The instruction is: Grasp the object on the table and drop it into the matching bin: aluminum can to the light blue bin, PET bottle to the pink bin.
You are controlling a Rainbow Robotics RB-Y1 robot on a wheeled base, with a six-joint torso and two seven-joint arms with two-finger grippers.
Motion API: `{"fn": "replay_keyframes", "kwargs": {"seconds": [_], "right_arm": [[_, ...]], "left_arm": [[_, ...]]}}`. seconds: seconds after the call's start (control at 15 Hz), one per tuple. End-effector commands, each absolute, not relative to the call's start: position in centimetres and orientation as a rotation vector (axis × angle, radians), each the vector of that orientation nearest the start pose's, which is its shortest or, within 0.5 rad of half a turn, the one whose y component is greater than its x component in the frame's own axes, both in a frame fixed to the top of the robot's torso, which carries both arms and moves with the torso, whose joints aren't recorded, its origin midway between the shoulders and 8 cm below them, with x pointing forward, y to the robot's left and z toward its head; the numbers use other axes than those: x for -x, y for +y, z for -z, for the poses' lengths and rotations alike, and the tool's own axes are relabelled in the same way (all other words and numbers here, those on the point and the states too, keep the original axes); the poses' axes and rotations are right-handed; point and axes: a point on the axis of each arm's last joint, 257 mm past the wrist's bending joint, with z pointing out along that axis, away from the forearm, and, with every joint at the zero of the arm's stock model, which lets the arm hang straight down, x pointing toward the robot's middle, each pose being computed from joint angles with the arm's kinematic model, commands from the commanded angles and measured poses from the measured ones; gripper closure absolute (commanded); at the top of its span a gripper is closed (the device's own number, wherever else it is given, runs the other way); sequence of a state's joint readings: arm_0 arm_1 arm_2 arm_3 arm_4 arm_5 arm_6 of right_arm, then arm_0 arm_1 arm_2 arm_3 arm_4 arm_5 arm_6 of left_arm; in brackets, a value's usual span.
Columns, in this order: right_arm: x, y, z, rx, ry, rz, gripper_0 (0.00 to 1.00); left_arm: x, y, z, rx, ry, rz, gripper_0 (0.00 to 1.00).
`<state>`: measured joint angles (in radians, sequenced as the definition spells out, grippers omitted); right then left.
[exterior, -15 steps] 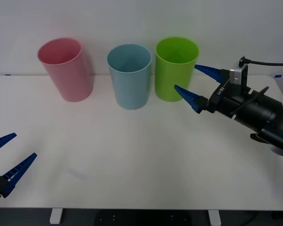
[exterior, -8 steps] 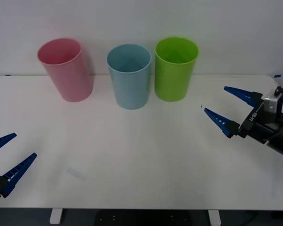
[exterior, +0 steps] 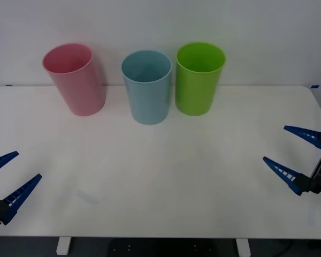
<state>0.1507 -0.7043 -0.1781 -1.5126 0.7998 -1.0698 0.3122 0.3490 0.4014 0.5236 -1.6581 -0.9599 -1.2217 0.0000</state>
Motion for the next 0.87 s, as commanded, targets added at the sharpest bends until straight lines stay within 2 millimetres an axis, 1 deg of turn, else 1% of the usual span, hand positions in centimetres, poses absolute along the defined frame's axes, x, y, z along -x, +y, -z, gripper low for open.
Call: {"fn": "replay_keyframes", "kwargs": {"seconds": [0.07,0.27,0.4,0.6,0.87], "right_arm": [[-39.2,-29.5,17.5,0.828,1.364,-0.465,0.0],[-38.1,-30.1,18.2,0.847,1.383,-0.463,0.0],[-37.7,-30.4,18.6,0.87,1.394,-0.458,0.0],[-37.6,-30.3,19.1,0.879,1.406,-0.457,0.0],[-37.6,-30.3,19.1,0.879,1.406,-0.457,0.0]], "left_arm": [[-34.2,33.0,16.9,-0.465,1.441,0.567,0.0],[-34.2,33.0,16.9,-0.465,1.441,0.567,0.0],[-34.2,33.0,16.9,-0.465,1.441,0.567,0.0],[-34.2,33.0,16.9,-0.465,1.441,0.567,0.0],[-34.2,33.0,16.9,-0.465,1.441,0.567,0.0]]}}
